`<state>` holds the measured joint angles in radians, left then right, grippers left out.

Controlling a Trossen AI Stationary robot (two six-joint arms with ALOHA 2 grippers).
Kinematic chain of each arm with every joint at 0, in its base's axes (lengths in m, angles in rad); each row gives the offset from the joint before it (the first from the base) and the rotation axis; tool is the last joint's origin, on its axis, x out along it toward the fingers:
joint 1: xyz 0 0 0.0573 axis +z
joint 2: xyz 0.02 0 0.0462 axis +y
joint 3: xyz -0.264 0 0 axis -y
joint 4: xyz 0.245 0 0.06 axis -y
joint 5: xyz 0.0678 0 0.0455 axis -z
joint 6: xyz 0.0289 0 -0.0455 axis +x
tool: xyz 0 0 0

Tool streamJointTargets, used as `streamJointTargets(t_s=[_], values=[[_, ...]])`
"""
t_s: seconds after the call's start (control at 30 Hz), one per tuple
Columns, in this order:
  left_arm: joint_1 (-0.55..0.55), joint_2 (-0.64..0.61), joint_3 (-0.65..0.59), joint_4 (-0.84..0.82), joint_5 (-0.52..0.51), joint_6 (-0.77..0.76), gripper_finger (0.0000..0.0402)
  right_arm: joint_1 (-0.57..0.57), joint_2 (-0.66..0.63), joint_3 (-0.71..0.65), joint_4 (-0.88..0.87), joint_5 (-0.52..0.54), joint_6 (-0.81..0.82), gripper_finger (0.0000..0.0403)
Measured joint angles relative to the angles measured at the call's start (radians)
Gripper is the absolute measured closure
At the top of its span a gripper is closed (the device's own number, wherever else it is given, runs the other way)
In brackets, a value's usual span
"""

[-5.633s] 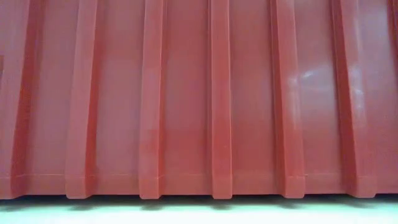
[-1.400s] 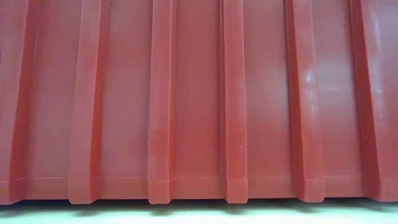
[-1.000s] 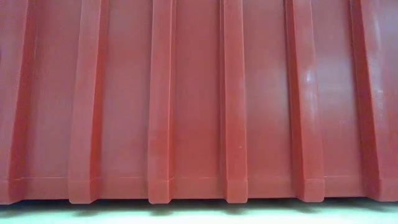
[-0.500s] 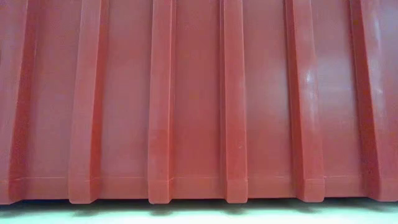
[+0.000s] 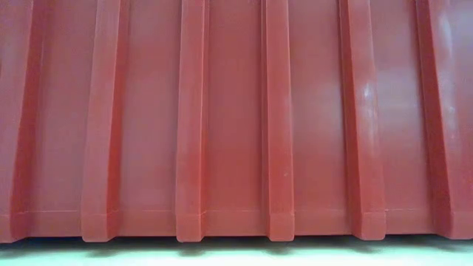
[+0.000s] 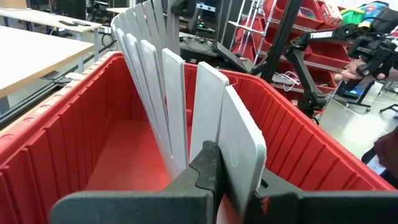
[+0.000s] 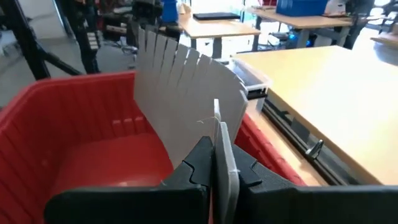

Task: Sort blocks
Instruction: Insert the bin divider into the red bin

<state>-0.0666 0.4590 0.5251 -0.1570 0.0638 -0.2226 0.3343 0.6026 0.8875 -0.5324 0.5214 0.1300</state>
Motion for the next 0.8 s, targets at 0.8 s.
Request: streamJointTargets(t_s=[0.8], values=[[-0.026, 0.011, 0.000, 0.053, 0.055, -0.004, 0.0401, 0.102, -0.026, -0.010, -0.080, 0.160, 0.049, 0.0403]])
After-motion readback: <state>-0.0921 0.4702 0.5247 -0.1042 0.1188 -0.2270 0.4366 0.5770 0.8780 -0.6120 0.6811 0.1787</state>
